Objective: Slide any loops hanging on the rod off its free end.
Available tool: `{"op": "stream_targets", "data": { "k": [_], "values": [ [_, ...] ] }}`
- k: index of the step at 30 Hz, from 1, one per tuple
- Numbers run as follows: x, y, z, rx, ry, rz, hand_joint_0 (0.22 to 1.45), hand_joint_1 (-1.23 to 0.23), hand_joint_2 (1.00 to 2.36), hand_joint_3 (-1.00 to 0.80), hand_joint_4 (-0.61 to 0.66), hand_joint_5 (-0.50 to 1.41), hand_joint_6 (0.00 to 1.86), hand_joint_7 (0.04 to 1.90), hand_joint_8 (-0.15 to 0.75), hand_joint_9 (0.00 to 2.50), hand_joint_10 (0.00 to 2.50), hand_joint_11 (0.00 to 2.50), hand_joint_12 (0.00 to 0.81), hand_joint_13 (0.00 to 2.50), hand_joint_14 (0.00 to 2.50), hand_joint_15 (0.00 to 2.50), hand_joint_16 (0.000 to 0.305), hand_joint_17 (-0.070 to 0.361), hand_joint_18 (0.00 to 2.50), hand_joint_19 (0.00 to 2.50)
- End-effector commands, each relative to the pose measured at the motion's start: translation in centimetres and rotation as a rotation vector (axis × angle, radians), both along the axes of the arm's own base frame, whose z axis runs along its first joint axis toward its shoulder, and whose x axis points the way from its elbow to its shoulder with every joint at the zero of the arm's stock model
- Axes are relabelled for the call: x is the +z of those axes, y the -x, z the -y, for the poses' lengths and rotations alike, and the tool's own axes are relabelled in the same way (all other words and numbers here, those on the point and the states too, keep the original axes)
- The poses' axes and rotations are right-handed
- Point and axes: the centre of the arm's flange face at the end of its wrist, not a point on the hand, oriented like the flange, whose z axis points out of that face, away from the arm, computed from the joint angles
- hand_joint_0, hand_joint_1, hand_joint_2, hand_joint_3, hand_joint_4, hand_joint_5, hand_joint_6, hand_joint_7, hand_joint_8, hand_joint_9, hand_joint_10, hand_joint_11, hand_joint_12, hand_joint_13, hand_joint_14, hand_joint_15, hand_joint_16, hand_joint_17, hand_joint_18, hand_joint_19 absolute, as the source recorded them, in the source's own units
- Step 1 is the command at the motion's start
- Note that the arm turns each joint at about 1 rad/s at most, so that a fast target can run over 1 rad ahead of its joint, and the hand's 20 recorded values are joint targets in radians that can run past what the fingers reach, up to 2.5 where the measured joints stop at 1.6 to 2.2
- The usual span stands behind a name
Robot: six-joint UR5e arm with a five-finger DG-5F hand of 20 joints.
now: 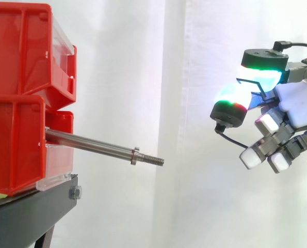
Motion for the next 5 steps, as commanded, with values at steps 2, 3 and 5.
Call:
{"op": "stream_targets", "data": {
  "k": [2, 3, 5],
  "values": [
    [0.01, -0.01, -0.07, 0.001, 0.001, 0.0, 0.49, -0.78, 1.44, -0.1, -0.19, -0.07, 0.87, 1.07, 0.277, 1.15, 0.01, 0.25, 0.412, 0.77, 0.01, 0.16, 0.062, 0.139, 0.82, 0.33],
    [0.01, -0.01, -0.07, 0.001, 0.001, 0.0, 0.49, -0.78, 1.43, -0.1, -0.19, -0.07, 0.87, 1.07, 0.278, 1.15, 0.01, 0.25, 0.412, 0.77, 0.0, 0.16, 0.062, 0.139, 0.82, 0.33],
    [0.01, -0.01, -0.07, 0.001, 0.0, 0.0, 0.49, -0.78, 1.43, -0.1, -0.19, -0.07, 0.87, 1.07, 0.276, 1.15, 0.01, 0.24, 0.41, 0.77, 0.01, 0.16, 0.062, 0.139, 0.82, 0.33]
  ]
}}
